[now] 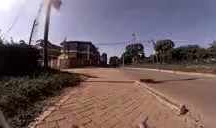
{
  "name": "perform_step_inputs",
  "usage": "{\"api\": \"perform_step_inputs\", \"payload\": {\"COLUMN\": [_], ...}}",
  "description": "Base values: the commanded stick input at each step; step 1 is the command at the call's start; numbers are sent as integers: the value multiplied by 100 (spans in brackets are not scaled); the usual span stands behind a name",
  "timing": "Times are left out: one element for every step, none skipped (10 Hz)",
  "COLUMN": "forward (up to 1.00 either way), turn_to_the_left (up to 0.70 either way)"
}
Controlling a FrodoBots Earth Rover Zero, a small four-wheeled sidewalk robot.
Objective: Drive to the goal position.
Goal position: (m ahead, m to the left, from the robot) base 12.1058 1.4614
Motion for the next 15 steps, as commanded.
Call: {"api": "perform_step_inputs", "payload": {"forward": [100,100,100,100,100,100,100,100,100,100,100,100,100,100,100], "turn_to_the_left": [0,0,0,0,0,0,0,0,0,0,0,0,0,0,0]}}
